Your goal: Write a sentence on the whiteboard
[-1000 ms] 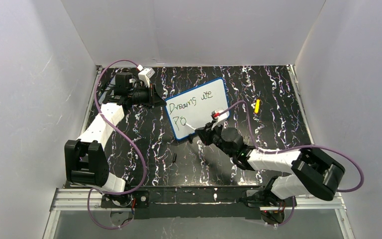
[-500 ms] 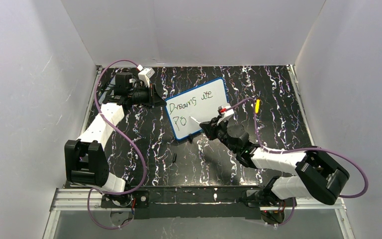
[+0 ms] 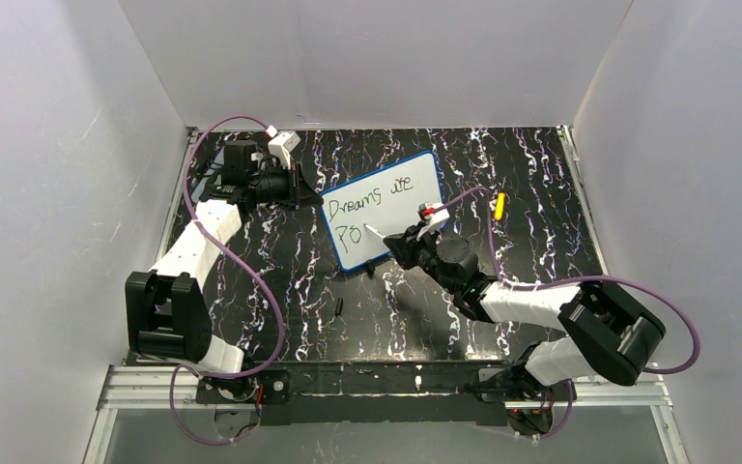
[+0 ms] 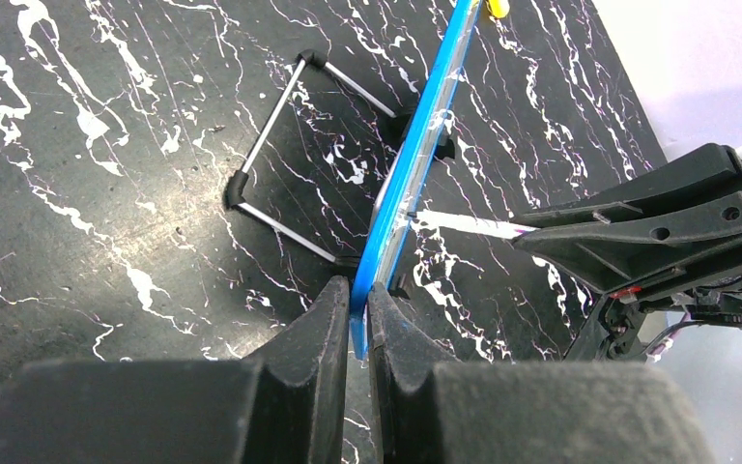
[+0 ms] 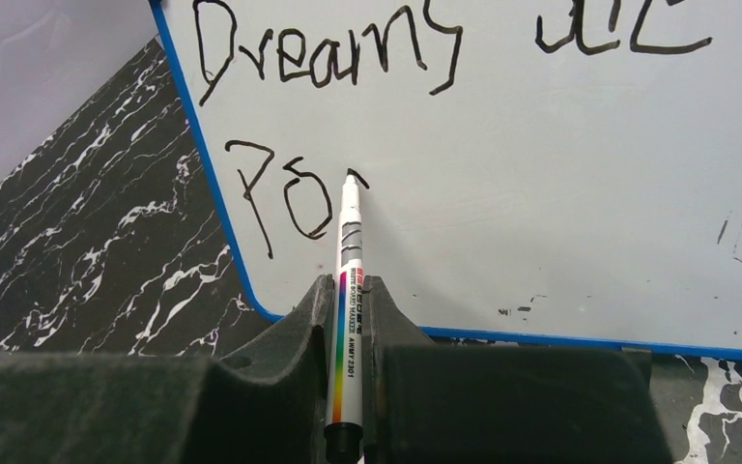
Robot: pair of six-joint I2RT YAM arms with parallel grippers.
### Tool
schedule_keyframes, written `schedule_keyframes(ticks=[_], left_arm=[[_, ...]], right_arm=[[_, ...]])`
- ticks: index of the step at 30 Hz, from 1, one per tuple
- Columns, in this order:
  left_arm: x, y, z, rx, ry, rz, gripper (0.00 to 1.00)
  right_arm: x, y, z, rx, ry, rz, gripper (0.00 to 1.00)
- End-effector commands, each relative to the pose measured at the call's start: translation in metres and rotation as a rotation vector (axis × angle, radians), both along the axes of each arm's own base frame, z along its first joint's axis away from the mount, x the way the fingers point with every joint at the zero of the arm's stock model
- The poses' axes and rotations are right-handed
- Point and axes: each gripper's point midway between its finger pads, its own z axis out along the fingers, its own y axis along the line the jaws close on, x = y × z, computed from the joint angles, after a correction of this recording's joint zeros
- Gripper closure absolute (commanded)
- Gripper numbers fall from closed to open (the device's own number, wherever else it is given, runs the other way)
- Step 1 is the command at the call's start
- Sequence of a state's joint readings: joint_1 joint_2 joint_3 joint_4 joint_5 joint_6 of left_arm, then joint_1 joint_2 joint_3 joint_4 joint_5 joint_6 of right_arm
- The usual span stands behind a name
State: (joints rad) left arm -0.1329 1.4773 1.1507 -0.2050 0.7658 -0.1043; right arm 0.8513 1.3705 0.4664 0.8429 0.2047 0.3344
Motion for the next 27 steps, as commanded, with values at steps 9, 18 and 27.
schedule_keyframes(ticks=[9,18,27], left_arm=[[-0.012,-0.006,0.019,-0.037,-0.038,-0.037,1.00],[-0.011,-0.006,0.019,-0.037,-0.036,-0.036,1.00],[-0.011,-0.006,0.019,-0.037,-0.038,-0.036,1.00]], right_arm=[[-0.007,0.001,-0.002,0.019,0.001,0.037,0.99],[-0.006,-0.024,-0.010,-0.020,0.018,-0.060,0.99],[-0.021,0.000,-0.024,-0.042,0.056,0.071,0.99]])
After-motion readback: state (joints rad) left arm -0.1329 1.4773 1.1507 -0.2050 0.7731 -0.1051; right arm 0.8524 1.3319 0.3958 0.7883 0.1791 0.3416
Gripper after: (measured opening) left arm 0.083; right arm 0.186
